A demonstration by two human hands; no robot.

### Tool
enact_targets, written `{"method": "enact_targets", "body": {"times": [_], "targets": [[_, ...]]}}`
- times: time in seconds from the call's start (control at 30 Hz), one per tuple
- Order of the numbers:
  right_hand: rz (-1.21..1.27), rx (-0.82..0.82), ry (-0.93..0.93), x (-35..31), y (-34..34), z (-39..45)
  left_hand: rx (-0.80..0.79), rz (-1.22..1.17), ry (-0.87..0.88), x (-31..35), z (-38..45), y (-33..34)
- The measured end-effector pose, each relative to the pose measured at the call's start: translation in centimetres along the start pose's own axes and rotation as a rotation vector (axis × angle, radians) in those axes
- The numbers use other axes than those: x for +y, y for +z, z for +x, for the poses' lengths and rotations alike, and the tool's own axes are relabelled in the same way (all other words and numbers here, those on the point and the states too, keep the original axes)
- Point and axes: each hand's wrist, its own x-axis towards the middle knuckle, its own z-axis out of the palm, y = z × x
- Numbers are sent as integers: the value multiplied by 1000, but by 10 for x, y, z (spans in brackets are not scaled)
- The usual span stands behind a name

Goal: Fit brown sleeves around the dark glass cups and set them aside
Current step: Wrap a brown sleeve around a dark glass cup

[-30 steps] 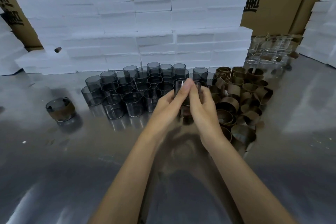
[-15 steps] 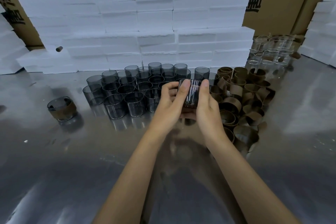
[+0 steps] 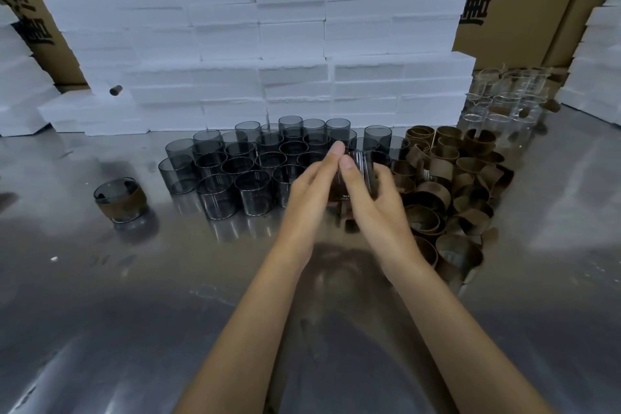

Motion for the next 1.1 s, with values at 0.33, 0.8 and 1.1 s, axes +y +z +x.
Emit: {"method": "enact_targets", "body": {"times": [0.33,0.8,1.1], "targets": [[4,23,-28,-1,3,-2,-102,13,-20,-4,5,-4],[113,65,44,-2,-3,4,-33,-53,-54,2,4,-8],[139,-106,142,-10,1,-5,-189,-6,-36,5,-2,-5]]}}
